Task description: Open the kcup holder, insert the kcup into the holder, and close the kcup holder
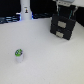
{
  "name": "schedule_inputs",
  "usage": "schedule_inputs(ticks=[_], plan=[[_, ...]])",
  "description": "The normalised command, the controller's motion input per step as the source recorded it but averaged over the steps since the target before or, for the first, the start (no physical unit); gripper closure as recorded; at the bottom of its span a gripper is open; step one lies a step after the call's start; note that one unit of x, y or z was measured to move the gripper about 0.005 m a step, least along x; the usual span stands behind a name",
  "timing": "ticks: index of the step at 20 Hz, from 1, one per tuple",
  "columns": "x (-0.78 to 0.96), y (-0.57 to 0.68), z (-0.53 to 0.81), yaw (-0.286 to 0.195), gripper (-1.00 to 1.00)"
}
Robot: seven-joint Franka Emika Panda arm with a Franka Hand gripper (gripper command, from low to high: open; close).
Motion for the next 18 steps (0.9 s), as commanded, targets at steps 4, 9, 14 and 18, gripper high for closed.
schedule_inputs(ticks=[4, 9, 14, 18], plan=[[-0.24, 0.19, -0.39, -0.122, -1.00], [-0.30, 0.07, -0.40, -0.079, -1.00], [-0.38, 0.04, -0.41, -0.051, -1.00], [-0.34, 0.04, -0.37, -0.004, -1.00]])
